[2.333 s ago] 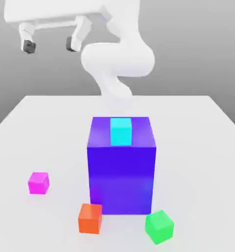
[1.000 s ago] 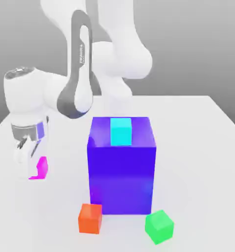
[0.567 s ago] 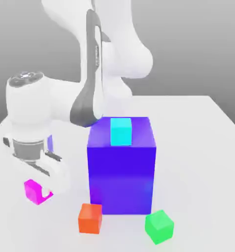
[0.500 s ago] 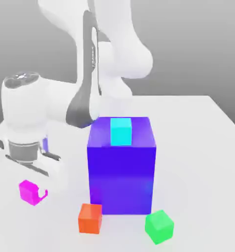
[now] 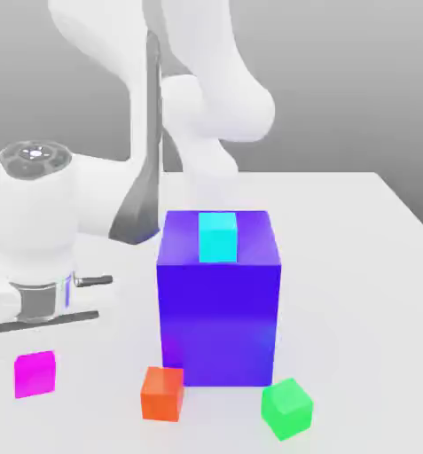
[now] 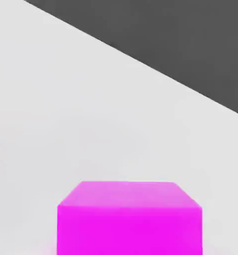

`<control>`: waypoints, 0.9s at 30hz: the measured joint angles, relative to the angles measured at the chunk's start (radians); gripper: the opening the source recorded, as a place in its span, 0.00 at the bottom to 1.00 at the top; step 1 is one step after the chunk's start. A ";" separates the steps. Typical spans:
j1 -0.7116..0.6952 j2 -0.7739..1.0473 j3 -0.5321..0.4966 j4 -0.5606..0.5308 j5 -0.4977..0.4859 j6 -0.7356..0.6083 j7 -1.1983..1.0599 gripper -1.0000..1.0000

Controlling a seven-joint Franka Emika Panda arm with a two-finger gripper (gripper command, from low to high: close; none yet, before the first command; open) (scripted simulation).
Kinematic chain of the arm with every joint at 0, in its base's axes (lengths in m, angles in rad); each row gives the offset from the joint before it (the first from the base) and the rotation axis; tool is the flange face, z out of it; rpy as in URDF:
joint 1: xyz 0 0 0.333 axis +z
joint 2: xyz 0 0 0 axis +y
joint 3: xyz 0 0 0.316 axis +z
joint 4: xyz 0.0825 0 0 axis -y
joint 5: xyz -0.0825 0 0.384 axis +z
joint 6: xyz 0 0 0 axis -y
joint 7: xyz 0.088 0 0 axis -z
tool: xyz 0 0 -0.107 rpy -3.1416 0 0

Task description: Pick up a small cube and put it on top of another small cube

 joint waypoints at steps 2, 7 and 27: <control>0.010 0.011 0.019 0.023 -0.033 -0.013 -0.078 0.00; 0.038 0.040 0.065 0.081 -0.116 -0.047 -0.274 0.00; 0.214 0.050 0.274 0.127 -0.117 -0.154 -0.449 0.00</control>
